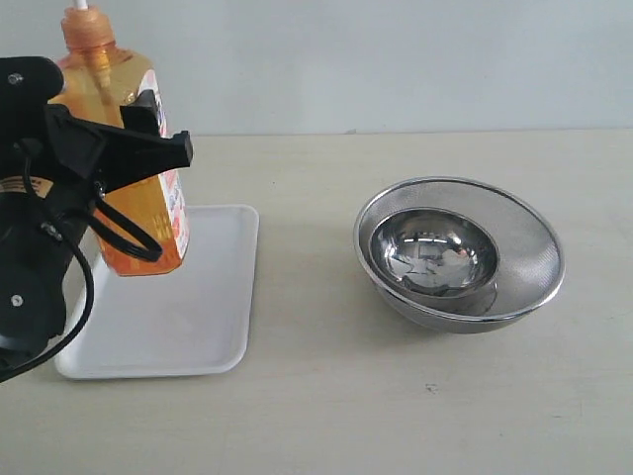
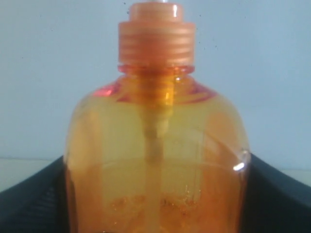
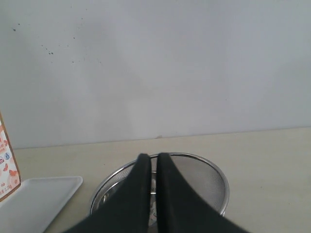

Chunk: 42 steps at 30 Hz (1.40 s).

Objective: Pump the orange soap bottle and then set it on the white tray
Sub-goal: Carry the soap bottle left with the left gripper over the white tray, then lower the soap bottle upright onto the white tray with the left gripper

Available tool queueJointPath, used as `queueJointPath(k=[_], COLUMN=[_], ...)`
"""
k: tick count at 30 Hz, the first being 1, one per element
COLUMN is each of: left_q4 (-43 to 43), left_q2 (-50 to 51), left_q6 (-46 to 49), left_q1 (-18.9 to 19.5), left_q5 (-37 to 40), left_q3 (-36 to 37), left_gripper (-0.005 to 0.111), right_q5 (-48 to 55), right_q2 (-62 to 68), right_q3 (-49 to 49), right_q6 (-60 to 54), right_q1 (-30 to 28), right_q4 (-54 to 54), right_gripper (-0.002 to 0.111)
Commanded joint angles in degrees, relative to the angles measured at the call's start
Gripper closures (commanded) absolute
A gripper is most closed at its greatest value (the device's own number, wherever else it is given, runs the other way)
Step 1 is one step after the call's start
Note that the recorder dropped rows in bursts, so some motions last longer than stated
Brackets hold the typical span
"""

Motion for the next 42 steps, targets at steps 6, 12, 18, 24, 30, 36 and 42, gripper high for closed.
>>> queueJointPath(k=[6, 12, 18, 24, 30, 36, 42], left_q4=[9.77, 13.06, 13.12, 13.12, 13.48, 12.96, 14.55], left_q2=[4.43, 8.2, 11.39, 14.22, 15.5, 15.44, 15.44], left_q6=[-6.68, -13.75, -14.11, -15.27, -17.59, -17.59, -17.59], left_q1=[3.83, 7.08, 7.16, 7.28, 7.54, 7.54, 7.54], left_q5=[-6.4, -6.4, -6.4, -6.4, -6.4, -6.4, -6.4], left_q3=[-0.5, -0.5, -0.6, -0.94, -0.94, -0.61, 0.86], left_gripper=[0.102, 0.102, 0.102, 0.102, 0.102, 0.102, 0.097], right_q5=[-0.02, -0.02, -0.02, -2.68, -2.95, -2.95, -2.95], right_q2=[-0.27, -0.27, -0.27, -0.27, -0.27, -0.27, -0.27], right_q3=[-0.04, -0.04, -0.04, -0.04, -0.04, -0.04, -0.04], right_q6=[-0.16, -0.16, -0.16, -0.16, -0.16, -0.16, -0.16], right_q1=[-0.42, -0.42, -0.42, -0.42, -0.42, -0.42, -0.42], right_q4=[0.01, 0.01, 0.01, -0.25, -0.25, -0.25, -0.25], right_gripper=[0.108, 0.108, 0.108, 0.108, 0.108, 0.108, 0.108])
